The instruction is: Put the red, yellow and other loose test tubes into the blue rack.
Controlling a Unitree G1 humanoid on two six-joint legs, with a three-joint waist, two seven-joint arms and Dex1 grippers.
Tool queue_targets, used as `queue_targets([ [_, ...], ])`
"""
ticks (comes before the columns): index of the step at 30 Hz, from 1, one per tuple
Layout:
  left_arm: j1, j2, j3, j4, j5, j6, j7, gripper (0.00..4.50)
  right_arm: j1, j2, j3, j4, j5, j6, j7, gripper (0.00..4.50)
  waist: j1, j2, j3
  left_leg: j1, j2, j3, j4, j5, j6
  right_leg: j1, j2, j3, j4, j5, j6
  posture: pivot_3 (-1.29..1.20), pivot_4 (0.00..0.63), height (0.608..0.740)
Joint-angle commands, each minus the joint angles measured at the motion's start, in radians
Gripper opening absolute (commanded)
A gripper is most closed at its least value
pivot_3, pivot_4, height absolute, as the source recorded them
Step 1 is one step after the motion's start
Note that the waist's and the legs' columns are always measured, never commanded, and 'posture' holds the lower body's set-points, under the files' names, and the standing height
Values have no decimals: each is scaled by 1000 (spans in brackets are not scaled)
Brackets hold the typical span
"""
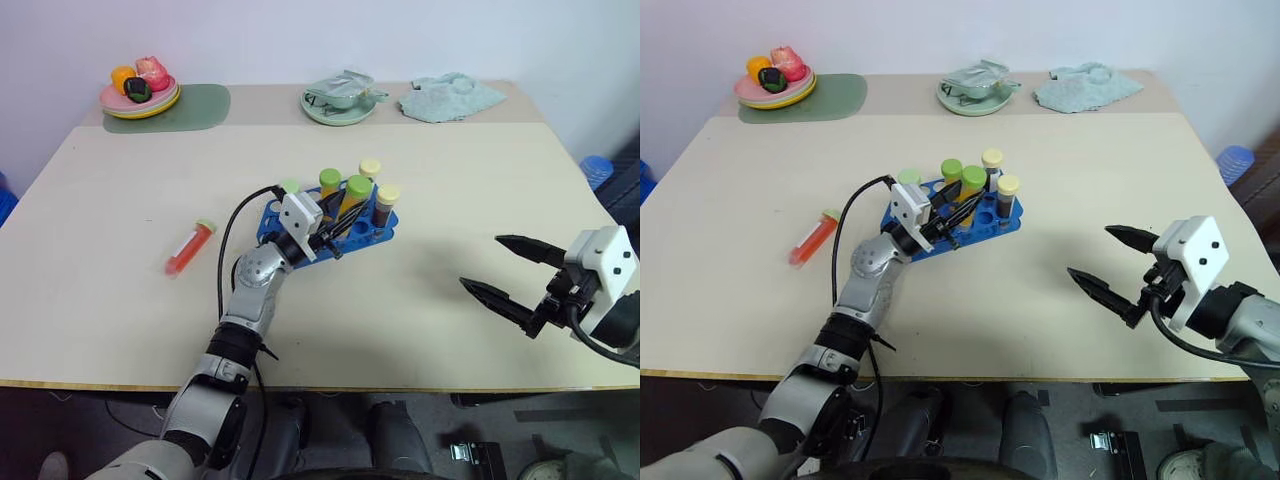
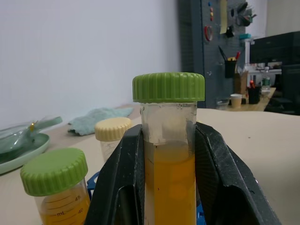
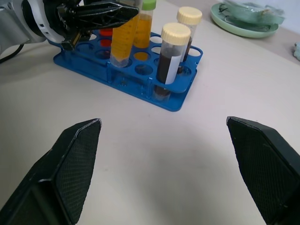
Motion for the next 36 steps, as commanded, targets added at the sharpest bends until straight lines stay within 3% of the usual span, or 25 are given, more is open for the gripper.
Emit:
queue_targets([
  [1,3,-9,-2,61,6,-12,-29,846,-10,-13,-7,-29,9,-5,-4,4399,0,0,0,0,0,0,0,0,0,0,0,0,0,0,0,0,150,740],
  [19,-23,-62,50,237,-22,-120,-86,846,-33,-16,10,-19,5,-11,-4,4399,1,0,-1,0,0,0,0,0,1,1,0,0,-2,0,1,0,150,740],
  [22,-13,-67,59,210,-39,-119,-95,2273,-42,-16,16,-15,4,-12,-4,4399,1,0,-1,0,0,0,0,0,1,1,0,0,-2,1,1,0,150,740],
  [23,-1,-72,60,160,-62,-71,-99,2739,-45,-14,21,-13,2,-13,-4,4399,-1,0,-1,0,0,0,0,0,1,1,0,0,-2,1,1,0,150,740],
  [30,107,-20,78,-247,-143,196,-30,2739,-78,-4,71,16,-16,-35,0,4399,-4,0,0,0,0,0,-1,0,1,0,0,0,-1,1,1,0,150,740],
  [36,172,133,234,-614,-363,509,85,2739,-139,16,150,92,-48,-90,16,4399,-6,0,0,0,0,-1,-1,0,0,-1,0,0,-1,1,1,0,150,740],
])
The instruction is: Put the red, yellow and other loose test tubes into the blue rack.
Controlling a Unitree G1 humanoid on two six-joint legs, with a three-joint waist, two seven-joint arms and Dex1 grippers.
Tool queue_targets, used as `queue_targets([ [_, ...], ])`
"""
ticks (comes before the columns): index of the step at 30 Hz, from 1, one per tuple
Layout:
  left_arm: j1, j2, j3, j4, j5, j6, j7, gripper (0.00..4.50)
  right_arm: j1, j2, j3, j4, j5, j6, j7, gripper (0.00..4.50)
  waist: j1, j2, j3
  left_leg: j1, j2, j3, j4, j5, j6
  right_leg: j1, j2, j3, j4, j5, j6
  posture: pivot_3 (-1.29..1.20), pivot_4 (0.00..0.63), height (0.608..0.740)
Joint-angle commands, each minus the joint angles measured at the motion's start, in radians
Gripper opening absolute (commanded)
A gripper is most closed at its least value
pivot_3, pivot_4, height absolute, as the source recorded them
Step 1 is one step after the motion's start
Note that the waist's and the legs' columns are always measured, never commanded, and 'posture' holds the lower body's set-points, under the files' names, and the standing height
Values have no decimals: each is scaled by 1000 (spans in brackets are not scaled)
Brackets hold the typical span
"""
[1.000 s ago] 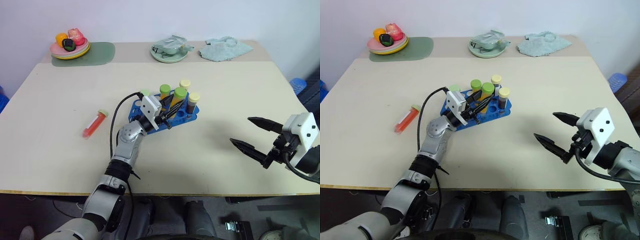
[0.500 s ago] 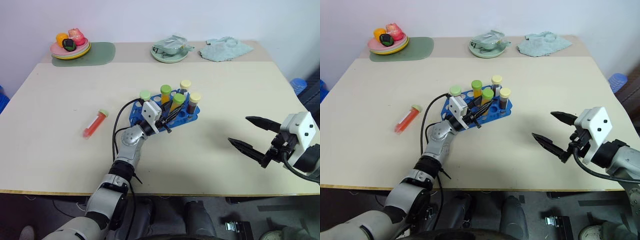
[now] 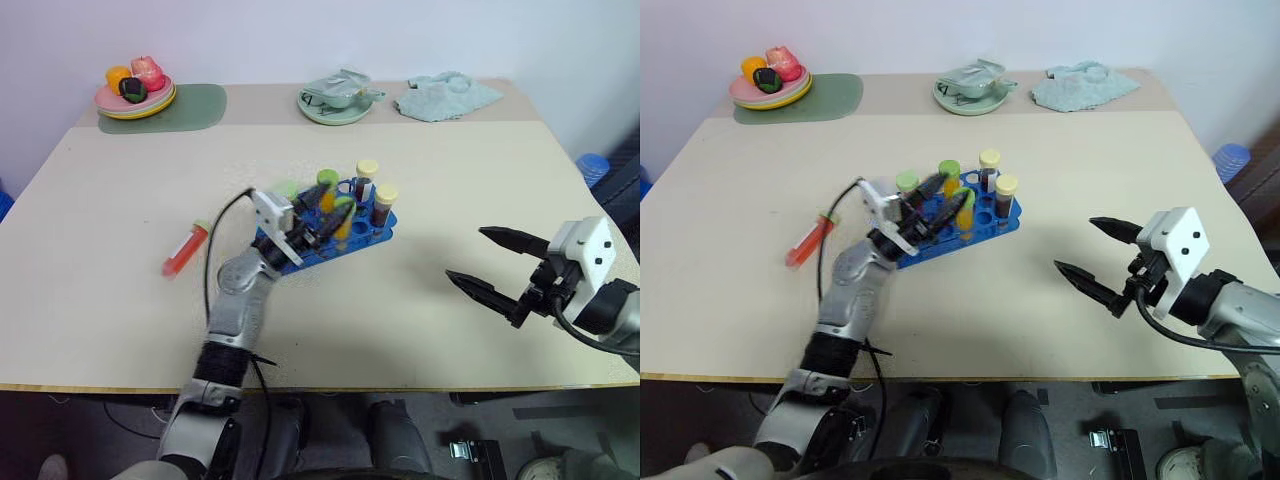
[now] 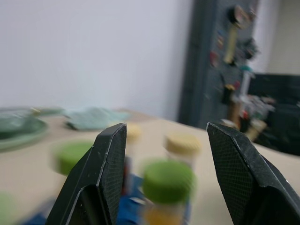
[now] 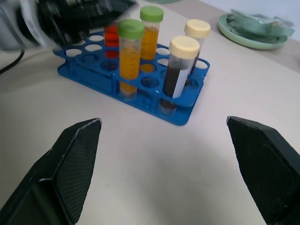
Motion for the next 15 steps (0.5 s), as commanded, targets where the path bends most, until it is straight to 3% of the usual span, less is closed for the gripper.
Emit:
queue_targets([
  [1,7,90,131,-186,-164,154,54,2739,-41,16,37,43,-23,-57,17,4399,0,0,0,0,0,0,0,0,0,0,0,0,0,0,0,0,150,740],
  [5,-12,223,288,-251,-324,311,132,2739,-108,42,116,119,-57,-110,37,4399,1,0,0,0,0,0,0,0,0,0,0,0,0,0,0,0,150,740],
  [8,-54,345,353,-180,-228,416,298,2739,-168,66,176,171,-79,-146,54,4399,3,0,0,0,0,-1,0,0,-1,0,0,0,1,0,0,0,150,740],
  [11,-80,505,312,-154,-114,577,380,2739,-214,71,222,209,-96,-175,87,4399,2,-1,1,0,0,-1,0,0,-1,0,0,0,1,0,0,0,150,740],
  [15,-185,684,207,-54,-125,869,294,2739,-246,35,262,260,-130,-251,192,4399,4,-1,2,0,0,-1,-1,0,-1,-2,1,0,1,0,0,0,150,740],
])
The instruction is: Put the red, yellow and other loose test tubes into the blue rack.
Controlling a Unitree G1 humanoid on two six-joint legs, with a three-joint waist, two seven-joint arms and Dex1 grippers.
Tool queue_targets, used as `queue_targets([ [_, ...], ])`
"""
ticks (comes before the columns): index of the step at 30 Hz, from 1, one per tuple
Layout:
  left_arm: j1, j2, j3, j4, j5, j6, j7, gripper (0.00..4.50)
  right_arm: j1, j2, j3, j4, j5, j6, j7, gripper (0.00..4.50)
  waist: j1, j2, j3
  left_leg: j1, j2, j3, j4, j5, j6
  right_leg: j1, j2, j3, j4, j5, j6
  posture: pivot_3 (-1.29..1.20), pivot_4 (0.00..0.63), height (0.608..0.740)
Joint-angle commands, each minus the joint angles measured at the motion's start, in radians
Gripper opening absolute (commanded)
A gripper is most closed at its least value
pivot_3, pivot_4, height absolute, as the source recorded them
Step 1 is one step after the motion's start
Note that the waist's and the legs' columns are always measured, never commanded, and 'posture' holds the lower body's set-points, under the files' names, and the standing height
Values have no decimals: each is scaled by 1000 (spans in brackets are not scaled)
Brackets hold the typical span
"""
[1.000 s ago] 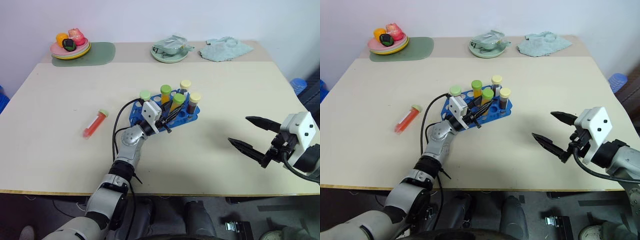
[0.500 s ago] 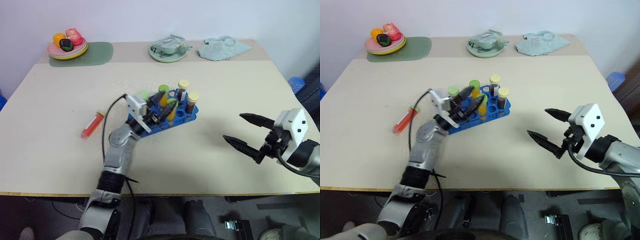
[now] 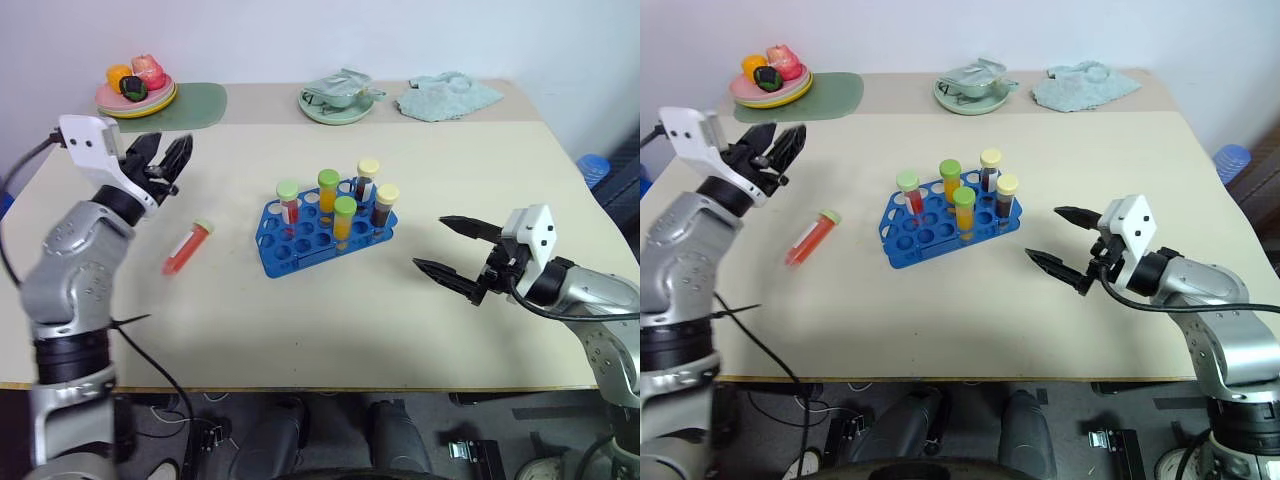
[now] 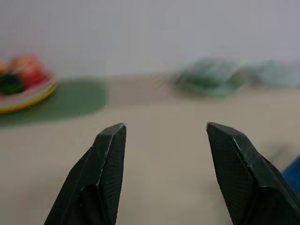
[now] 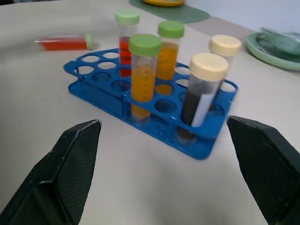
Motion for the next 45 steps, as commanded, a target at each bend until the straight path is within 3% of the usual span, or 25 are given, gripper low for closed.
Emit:
queue_targets([
  [1,-104,106,-97,52,10,218,-83,2739,-19,-28,1,12,-14,-73,80,4399,2,0,0,0,0,0,0,0,0,0,0,0,0,0,0,0,150,740],
  [3,-194,164,-187,112,17,381,-132,2739,-23,-36,-3,14,-9,-82,101,4399,0,0,1,0,0,-1,0,0,0,0,0,-1,1,0,0,0,150,740],
  [8,-427,180,-373,352,88,632,-189,2739,-44,-41,-8,-7,-6,-89,106,4399,-9,-1,1,0,0,-1,-1,1,-1,-2,0,-1,3,0,0,0,150,740],
  [13,-574,165,-568,568,213,626,-283,2739,-71,-42,2,-45,11,-64,97,4399,-30,-1,1,-1,0,0,-2,2,-4,-5,0,-1,3,0,0,0,150,740],
  [20,-710,81,-746,822,381,520,-427,2739,-49,-38,-5,-81,14,-53,86,4399,-30,-2,2,-4,0,1,-1,4,-7,-7,0,-1,3,0,0,0,150,740],
  [30,-753,16,-849,950,529,457,-618,2739,-9,-34,-12,-133,24,-36,54,4399,-38,-3,2,-7,0,2,0,4,-7,-11,0,-1,4,0,0,0,150,740],
  [45,-661,51,-847,777,543,639,-704,2739,-13,-23,4,-123,21,-48,46,4399,-52,-3,3,-12,0,1,2,5,-7,-15,0,-1,5,0,0,0,150,740],
])
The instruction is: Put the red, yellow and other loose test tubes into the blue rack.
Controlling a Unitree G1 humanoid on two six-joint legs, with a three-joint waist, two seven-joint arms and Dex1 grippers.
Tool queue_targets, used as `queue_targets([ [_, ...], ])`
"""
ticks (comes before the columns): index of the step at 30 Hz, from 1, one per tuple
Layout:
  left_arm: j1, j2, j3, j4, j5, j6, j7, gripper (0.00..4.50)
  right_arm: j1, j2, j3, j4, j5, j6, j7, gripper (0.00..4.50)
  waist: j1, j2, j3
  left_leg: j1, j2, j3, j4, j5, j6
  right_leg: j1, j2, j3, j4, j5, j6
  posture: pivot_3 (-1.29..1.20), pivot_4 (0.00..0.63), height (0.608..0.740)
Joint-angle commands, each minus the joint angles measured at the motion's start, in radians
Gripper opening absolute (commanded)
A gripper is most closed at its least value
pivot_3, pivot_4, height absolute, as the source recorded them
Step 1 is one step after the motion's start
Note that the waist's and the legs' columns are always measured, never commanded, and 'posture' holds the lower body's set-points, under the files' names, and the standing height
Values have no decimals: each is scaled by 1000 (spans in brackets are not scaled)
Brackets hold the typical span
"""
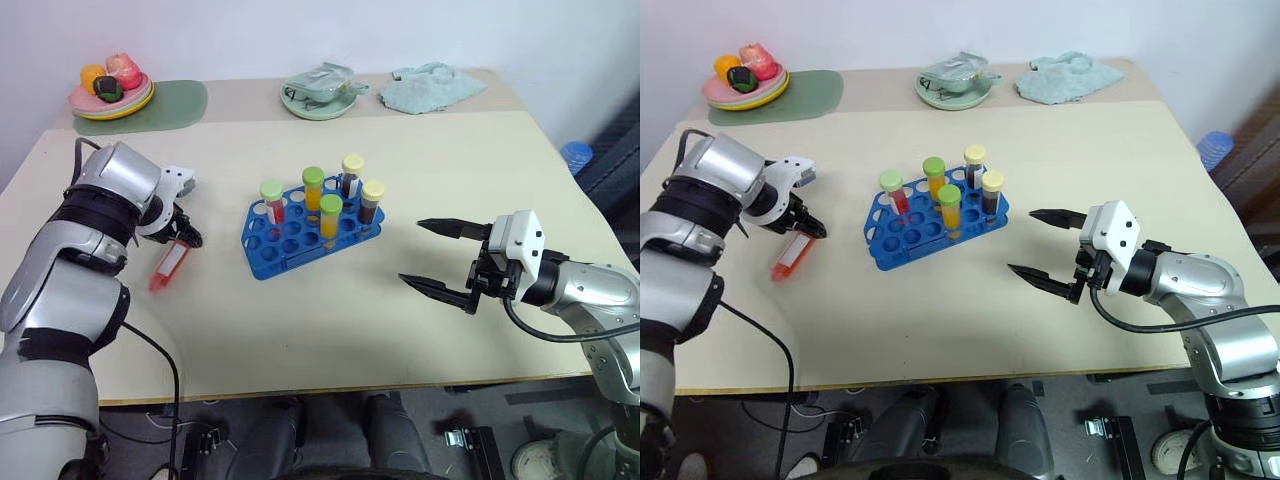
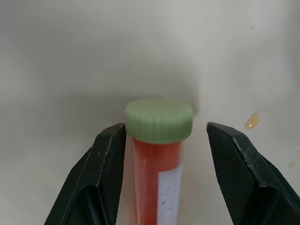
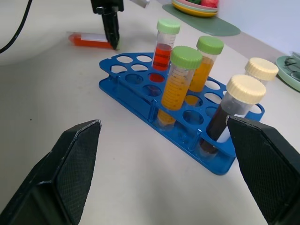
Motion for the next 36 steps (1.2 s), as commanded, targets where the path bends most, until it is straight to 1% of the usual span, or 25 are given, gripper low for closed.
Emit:
queue_targets([
  [1,17,30,14,-56,2,39,6,2739,-15,6,-15,-20,17,-20,6,4399,-1,0,0,0,0,0,0,0,0,0,0,0,0,0,0,0,150,740],
  [7,56,38,45,-72,2,44,47,2739,-19,11,-9,-4,10,-32,17,4399,-1,0,0,0,0,0,0,0,0,0,0,0,0,0,0,0,150,740],
  [9,67,36,60,-67,3,40,66,2202,-25,12,-6,1,10,-33,19,4399,0,0,0,0,0,0,0,0,0,0,0,0,0,0,0,0,150,740],
  [11,74,31,82,-59,4,36,92,1426,-31,12,-4,5,9,-33,21,4399,0,0,0,0,0,0,1,0,0,0,0,0,1,0,0,0,150,740],
  [12,77,29,88,-59,4,33,97,1426,-33,12,-3,6,9,-33,21,4399,-1,0,0,0,0,0,1,0,0,0,0,0,1,0,0,0,150,740],
  [13,80,28,93,-62,3,29,102,1158,-36,13,-1,8,8,-32,22,4399,-1,0,0,0,0,0,1,0,0,0,0,0,1,0,0,0,150,740],
  [15,86,23,109,-68,-2,31,115,905,-42,14,2,9,7,-30,21,4399,-1,1,0,0,0,0,1,0,0,0,0,0,1,0,0,0,150,740],
  [16,89,21,119,-71,-3,33,124,838,-45,15,3,10,7,-29,21,4399,0,1,0,0,0,0,1,0,0,0,0,0,1,0,0,0,150,740],
  [21,111,17,187,-107,-20,56,163,837,-60,16,11,25,2,-31,24,4399,0,1,-1,0,0,0,2,0,-1,0,0,0,2,0,0,0,150,740],
  [29,217,42,287,-283,-73,151,212,837,-113,21,41,71,-7,-38,45,4399,-3,1,-1,0,0,0,2,0,-1,0,0,0,3,0,0,0,150,740],
  [30,230,43,323,-317,-79,155,228,837,-120,21,43,77,-8,-39,49,4399,-2,1,-1,0,0,0,2,0,-1,0,-1,0,3,0,0,0,150,740],
  [32,230,32,439,-373,-102,191,257,837,-131,18,41,88,-8,-39,56,4399,-2,1,-1,0,0,0,2,0,-1,0,-1,0,3,0,0,0,150,740],
  [33,235,25,526,-438,-125,187,263,837,-137,16,39,91,-7,-37,59,4399,-2,1,-1,0,0,0,2,0,-1,0,-1,0,3,0,0,0,150,740],
  [34,242,16,586,-491,-143,186,271,837,-138,15,35,95,-6,-38,63,4399,0,1,-1,0,0,0,2,0,-1,-1,-1,0,3,0,0,0,150,740],
  [36,268,-31,788,-679,-182,143,311,837,-140,13,28,100,-5,-37,65,4399,2,0,0,-2,0,-1,4,0,-1,-1,-1,-1,3,0,0,0,150,740],
])
